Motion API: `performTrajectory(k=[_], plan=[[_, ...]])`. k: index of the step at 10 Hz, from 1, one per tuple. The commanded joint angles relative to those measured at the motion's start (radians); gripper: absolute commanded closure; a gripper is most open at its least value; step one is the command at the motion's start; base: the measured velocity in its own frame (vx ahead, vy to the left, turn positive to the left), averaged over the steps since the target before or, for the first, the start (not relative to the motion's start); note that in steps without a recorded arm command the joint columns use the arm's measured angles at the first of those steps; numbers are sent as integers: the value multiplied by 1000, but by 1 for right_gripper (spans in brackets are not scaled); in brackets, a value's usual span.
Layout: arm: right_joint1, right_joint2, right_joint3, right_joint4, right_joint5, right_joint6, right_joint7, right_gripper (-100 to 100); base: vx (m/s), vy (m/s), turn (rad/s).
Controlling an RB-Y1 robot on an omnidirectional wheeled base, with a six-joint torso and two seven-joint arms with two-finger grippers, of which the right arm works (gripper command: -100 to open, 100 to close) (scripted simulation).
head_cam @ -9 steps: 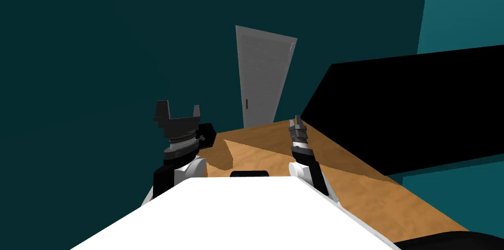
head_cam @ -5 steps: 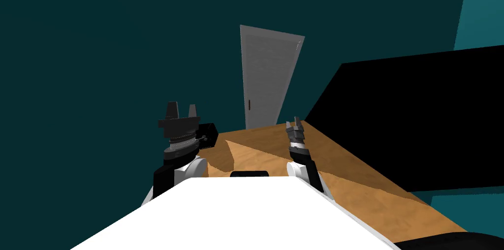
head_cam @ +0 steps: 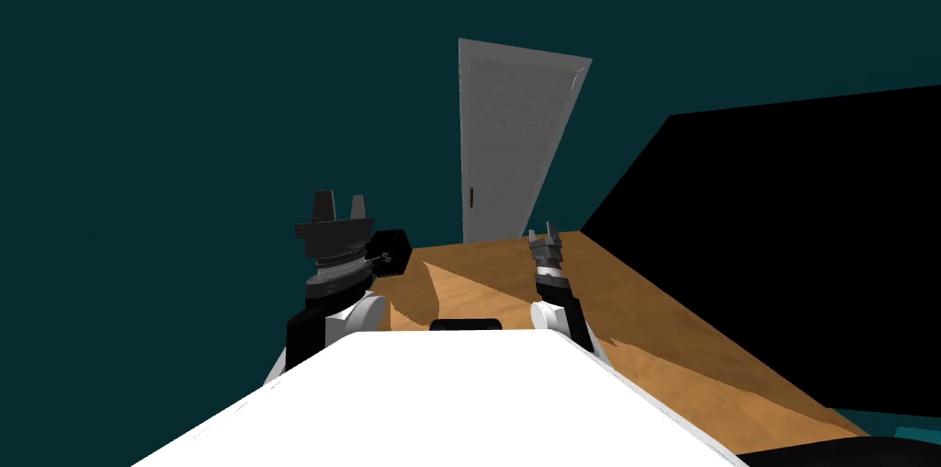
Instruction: Pull the door open
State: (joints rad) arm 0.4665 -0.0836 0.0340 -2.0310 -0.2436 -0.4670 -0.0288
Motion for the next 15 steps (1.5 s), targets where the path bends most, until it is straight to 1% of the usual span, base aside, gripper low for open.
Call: performTrajectory(k=[1, 6, 15], plan=[[-17, -9, 13, 44, -36, -19, -44, -100, 134, 4, 167], [-50, -28, 41, 144, -114, -63, -138, -100, 100, 1, 121], [-119, -64, 100, 346, -272, -153, -328, -100, 100, -10, 131]])
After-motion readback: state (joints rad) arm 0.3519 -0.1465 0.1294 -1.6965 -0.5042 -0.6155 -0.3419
